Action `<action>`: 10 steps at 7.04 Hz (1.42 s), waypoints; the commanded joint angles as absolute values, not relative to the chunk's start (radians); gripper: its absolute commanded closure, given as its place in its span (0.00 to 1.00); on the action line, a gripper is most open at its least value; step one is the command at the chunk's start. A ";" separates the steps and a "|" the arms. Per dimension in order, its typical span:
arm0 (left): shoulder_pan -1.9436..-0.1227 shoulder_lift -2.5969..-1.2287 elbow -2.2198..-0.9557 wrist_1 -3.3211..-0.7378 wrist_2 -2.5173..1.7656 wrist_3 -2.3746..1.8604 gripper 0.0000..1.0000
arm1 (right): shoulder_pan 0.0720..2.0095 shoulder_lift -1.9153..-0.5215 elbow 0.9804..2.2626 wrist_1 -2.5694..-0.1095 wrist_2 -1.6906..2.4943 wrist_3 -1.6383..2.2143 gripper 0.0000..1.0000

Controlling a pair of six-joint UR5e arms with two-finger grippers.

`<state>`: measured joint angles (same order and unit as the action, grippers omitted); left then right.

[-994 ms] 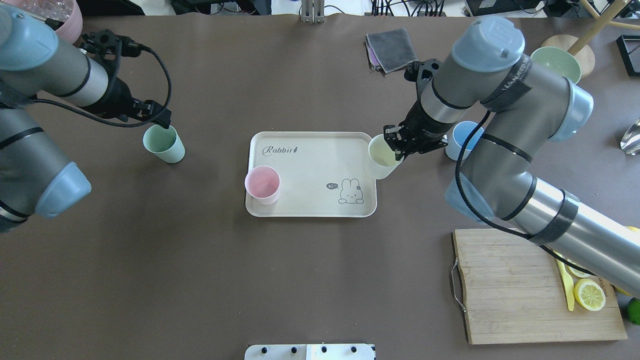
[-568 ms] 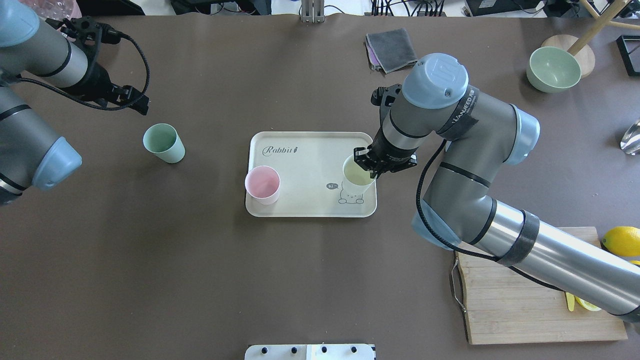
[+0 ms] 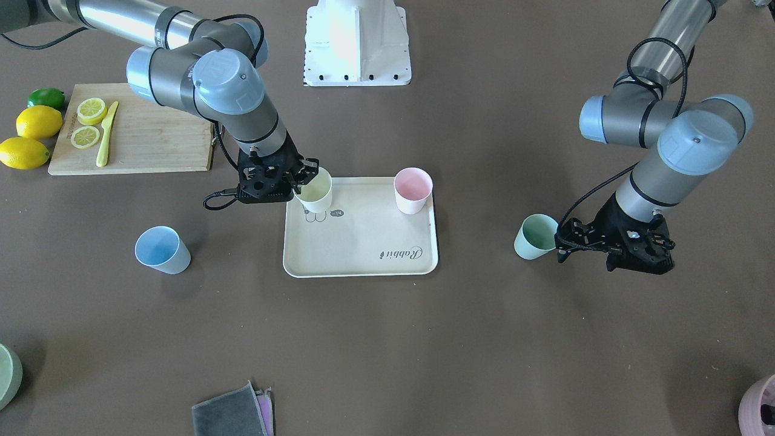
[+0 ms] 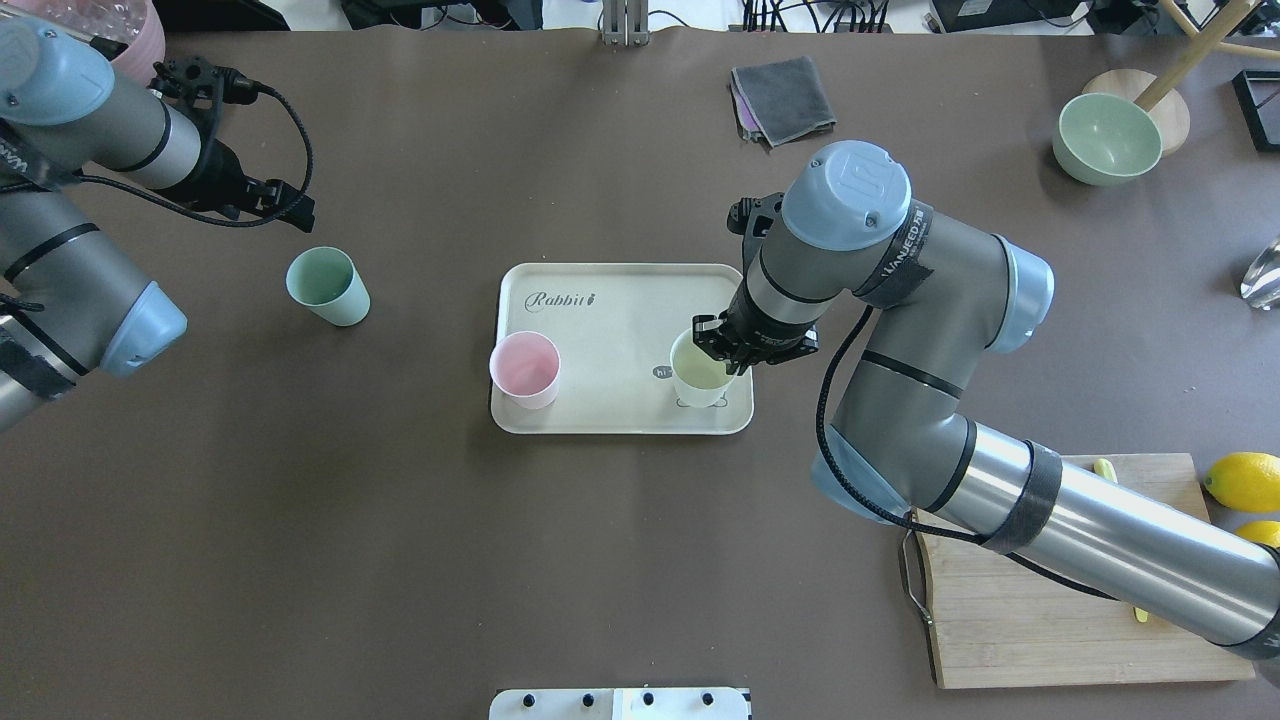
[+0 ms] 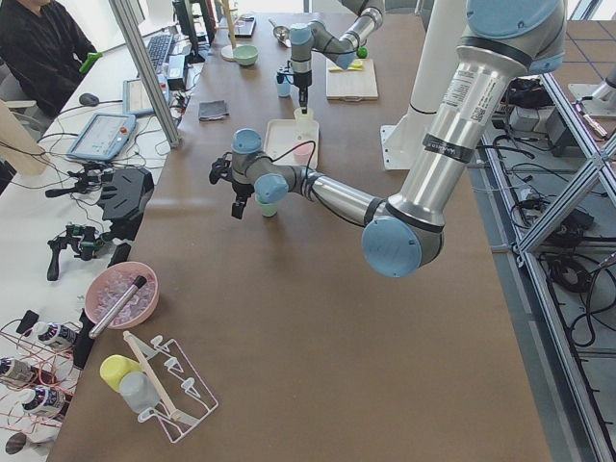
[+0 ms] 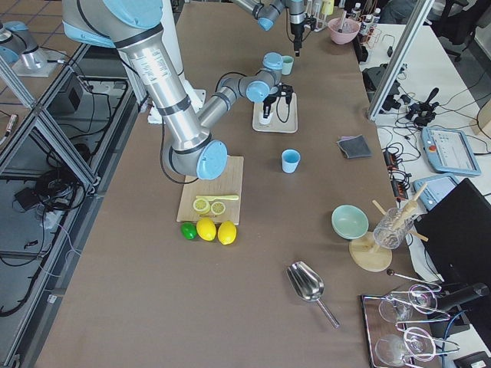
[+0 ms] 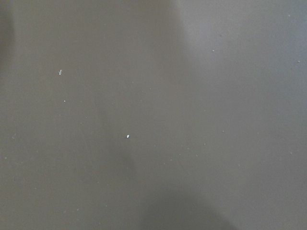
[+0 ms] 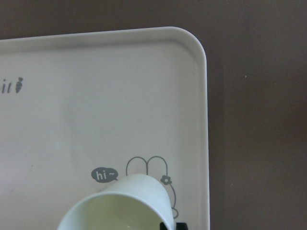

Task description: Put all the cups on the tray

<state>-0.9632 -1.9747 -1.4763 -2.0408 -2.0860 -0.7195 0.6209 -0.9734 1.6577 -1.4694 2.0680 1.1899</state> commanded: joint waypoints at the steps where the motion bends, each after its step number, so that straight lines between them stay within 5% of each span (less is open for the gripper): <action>1: -0.959 -1.961 -1.518 -2.045 -2.092 -0.733 0.02 | 0.641 -0.974 1.660 -1.468 2.068 1.206 0.00; 5: -0.869 -1.915 -1.531 -2.100 -2.079 -0.842 0.04 | 0.809 -0.979 1.678 -1.480 2.208 1.187 0.00; 6: -0.853 -1.908 -1.529 -2.108 -2.077 -0.844 0.37 | 0.854 -0.985 1.677 -1.485 2.241 1.166 0.00; 7: -0.851 -1.899 -1.528 -2.109 -2.057 -0.844 0.99 | 0.903 -0.991 1.674 -1.500 2.282 1.125 0.00; 10: -0.864 -1.925 -1.529 -2.085 -2.062 -0.860 1.00 | 1.056 -1.058 1.677 -1.609 2.319 0.848 0.00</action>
